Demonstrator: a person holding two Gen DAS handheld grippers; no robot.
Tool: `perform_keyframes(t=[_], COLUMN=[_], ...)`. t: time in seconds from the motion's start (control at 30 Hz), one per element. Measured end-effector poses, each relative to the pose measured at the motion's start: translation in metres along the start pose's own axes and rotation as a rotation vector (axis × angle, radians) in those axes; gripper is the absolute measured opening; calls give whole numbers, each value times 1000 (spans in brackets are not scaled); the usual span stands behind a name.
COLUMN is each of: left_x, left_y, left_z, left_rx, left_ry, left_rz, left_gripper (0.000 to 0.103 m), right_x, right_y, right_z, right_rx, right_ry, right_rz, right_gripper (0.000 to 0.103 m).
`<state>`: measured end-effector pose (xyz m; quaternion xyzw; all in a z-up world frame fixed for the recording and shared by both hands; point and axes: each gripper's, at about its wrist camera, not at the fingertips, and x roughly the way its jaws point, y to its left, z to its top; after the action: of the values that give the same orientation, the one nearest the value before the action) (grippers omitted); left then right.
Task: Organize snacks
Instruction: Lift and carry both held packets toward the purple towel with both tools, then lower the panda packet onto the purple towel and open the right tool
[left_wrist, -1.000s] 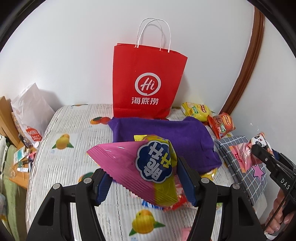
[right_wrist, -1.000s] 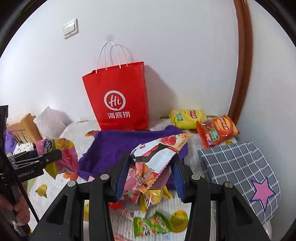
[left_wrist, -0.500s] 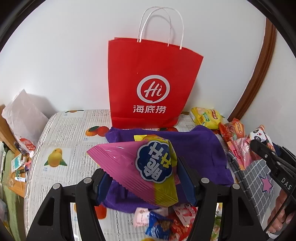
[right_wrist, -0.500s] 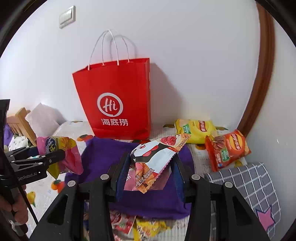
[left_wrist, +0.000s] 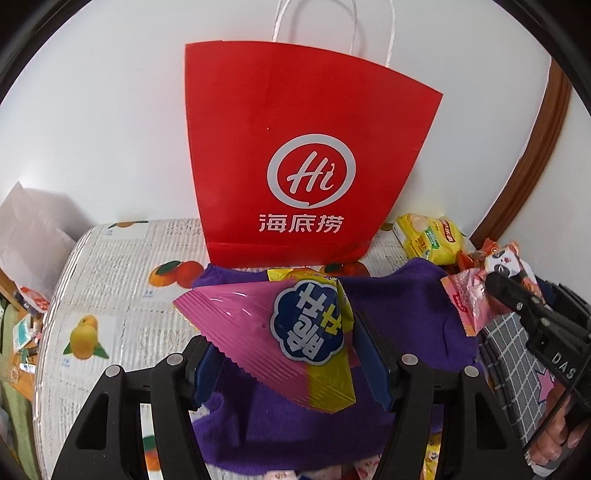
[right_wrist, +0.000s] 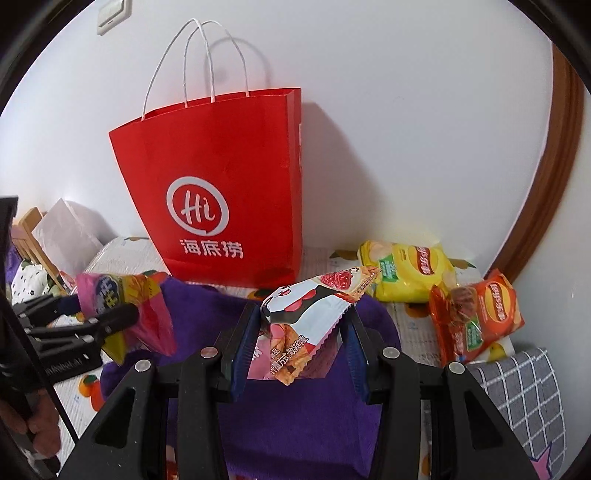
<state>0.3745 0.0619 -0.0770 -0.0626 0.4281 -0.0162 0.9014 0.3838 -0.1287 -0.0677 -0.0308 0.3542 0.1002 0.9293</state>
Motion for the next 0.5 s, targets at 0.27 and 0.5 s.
perform_keyframes(t=[0.27, 0.5], left_x=[32, 44], left_y=[17, 22], left_z=[-5, -5], left_rx=[-17, -13], left_ry=[49, 63], left_rz=[9, 9], left_gripper=[64, 64], right_x=[33, 56], right_y=[0, -21], right_z=[-6, -15], right_rx=[-17, 0], right_ry=[66, 159], right_rz=[23, 14], right_gripper=[45, 45])
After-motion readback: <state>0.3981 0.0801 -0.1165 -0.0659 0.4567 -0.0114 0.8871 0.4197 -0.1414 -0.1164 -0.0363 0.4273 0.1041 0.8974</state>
